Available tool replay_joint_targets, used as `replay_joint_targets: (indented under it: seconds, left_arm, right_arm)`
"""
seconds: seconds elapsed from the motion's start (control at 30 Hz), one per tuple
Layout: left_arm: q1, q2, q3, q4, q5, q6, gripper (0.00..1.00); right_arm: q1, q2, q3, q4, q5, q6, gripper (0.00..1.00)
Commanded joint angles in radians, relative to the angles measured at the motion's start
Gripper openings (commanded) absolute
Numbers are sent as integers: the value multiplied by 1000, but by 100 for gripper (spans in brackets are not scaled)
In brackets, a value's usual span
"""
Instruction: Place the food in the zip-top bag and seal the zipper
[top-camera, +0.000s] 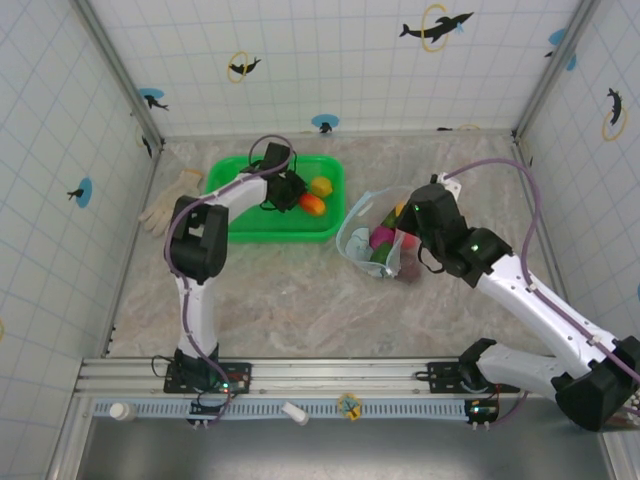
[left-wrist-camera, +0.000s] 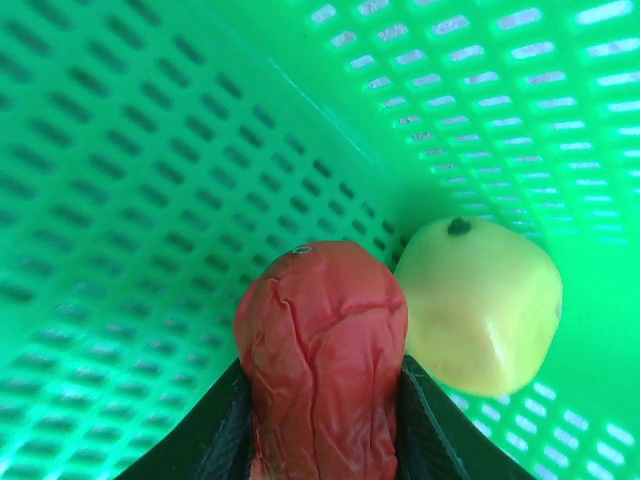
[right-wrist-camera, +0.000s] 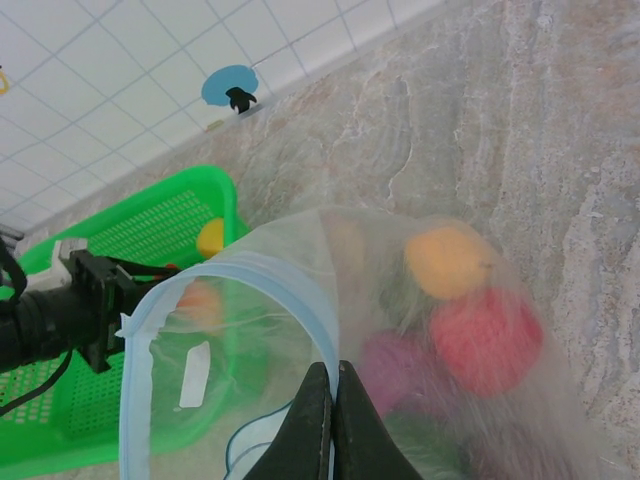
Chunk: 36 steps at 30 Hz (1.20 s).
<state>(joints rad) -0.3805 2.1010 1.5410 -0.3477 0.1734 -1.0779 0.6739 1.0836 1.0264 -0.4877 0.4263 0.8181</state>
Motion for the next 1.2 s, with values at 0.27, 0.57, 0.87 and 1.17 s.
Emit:
replay_joint_targets:
  seconds: [0.27, 0.57, 0.87, 1.17]
  left_arm:
    - [8, -474, -260, 130, 79, 169, 27]
    - [-213, -730, -422, 444, 278, 268, 28]
    - [-448, -678, -368, 375, 3, 467, 26]
    - [-551, -591, -390, 479, -188, 524, 26]
  right_arm:
    - [-4, -31, -23, 15, 7, 33, 0]
    - [-3, -17, -36, 49, -8, 72, 0]
    - [7, -13, -37, 72, -27, 99, 0]
    - [12, -22, -29, 105, -68, 117, 0]
